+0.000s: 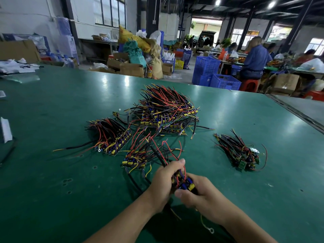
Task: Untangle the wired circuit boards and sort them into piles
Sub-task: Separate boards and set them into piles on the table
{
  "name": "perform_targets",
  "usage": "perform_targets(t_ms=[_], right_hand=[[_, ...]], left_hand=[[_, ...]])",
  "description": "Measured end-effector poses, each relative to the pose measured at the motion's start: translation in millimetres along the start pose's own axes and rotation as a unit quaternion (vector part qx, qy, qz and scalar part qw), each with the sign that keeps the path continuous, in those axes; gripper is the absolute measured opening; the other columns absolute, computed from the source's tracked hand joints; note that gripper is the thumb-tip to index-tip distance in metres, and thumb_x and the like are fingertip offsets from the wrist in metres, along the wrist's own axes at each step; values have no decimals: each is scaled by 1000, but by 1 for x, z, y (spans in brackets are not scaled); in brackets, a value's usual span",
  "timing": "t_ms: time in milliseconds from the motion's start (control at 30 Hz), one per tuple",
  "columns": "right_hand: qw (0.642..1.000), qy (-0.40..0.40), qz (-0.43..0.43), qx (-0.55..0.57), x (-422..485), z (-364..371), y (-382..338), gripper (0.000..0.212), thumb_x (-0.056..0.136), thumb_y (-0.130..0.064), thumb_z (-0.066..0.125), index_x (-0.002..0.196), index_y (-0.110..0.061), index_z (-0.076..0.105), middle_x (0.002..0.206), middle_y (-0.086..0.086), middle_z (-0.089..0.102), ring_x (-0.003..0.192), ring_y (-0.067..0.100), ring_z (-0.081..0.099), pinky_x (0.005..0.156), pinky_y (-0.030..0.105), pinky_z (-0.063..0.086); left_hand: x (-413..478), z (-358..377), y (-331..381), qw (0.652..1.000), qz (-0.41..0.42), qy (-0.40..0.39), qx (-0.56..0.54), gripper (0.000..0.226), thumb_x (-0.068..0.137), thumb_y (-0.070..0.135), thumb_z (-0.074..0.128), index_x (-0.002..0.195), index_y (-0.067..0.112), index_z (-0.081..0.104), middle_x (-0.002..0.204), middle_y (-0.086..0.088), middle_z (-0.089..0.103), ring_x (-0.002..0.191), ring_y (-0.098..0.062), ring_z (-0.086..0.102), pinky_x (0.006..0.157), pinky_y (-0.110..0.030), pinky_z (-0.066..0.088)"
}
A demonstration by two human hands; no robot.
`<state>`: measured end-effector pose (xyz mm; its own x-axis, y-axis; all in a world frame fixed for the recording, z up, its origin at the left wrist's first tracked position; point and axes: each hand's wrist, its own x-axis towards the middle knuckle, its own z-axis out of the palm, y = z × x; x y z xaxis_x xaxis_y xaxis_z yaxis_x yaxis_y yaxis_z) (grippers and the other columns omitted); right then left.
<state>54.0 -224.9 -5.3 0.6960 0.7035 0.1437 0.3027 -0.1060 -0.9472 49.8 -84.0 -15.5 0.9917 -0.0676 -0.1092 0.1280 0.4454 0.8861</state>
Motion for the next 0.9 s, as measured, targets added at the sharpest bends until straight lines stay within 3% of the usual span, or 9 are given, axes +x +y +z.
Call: perform_targets(t_ms=[233,367,433,500,567,667,733,833,900], right_hand=[[996,21,13,-87,0,-18,-1,21,80,-40,67,70,-28,54,56,-10,44,50,6,39,51,20,34],[990,18,34,-134,-6,-28,1,34,79,-47,70,73,-18,53,57,-7,45,50,9,41,51,23,35],[989,22,28,-147,-9,-32,2,33,80,-48,67,73,-19,53,57,-8,43,52,9,40,51,24,33],[987,31,16,-155,-11,-37,1,30,81,-46,59,73,-18,53,59,-7,40,54,10,37,53,27,29],[987,49,17,-154,-13,-46,1,32,78,-43,52,75,-12,55,60,-4,42,54,11,36,52,29,28],[986,97,21,-131,-18,-61,3,34,74,-41,45,74,-8,57,60,0,45,52,12,35,49,25,28],[982,156,20,-109,-21,-69,7,35,74,-40,42,73,-9,58,60,2,44,52,14,34,48,23,27],[963,254,0,-88,-19,-77,13,32,76,-37,41,74,-11,59,55,3,44,48,16,35,46,23,26],[947,318,-9,-37,-15,-80,13,28,76,-30,40,73,-13,62,48,4,44,43,15,35,43,23,24]], left_hand=[[5,-5,2,997,46,23,64,31,69,48,67,50,23,62,55,9,55,53,-11,53,60,-25,44],[9,-4,3,985,106,61,120,22,73,58,62,74,39,74,75,18,70,74,-1,65,75,-18,49],[9,-7,4,971,144,60,180,30,77,61,57,62,36,66,63,20,61,61,2,56,64,-10,44],[10,-11,4,958,162,65,228,40,79,57,57,54,26,52,58,11,48,57,-8,46,61,-22,38],[12,-13,6,956,155,100,230,40,80,54,60,54,24,54,61,2,48,59,-12,45,61,-28,37],[14,-17,7,945,165,127,251,56,89,49,60,46,22,38,49,7,35,48,-13,32,52,-27,27],[13,-18,6,923,183,120,317,64,85,59,57,45,17,31,43,8,26,44,-14,27,49,-29,23],[17,-18,0,907,178,145,353,65,72,70,60,54,8,50,48,-1,50,48,-17,45,53,-30,37],[23,-20,-2,903,181,207,329,47,72,57,75,68,14,55,60,4,59,53,-4,51,55,-20,40]])
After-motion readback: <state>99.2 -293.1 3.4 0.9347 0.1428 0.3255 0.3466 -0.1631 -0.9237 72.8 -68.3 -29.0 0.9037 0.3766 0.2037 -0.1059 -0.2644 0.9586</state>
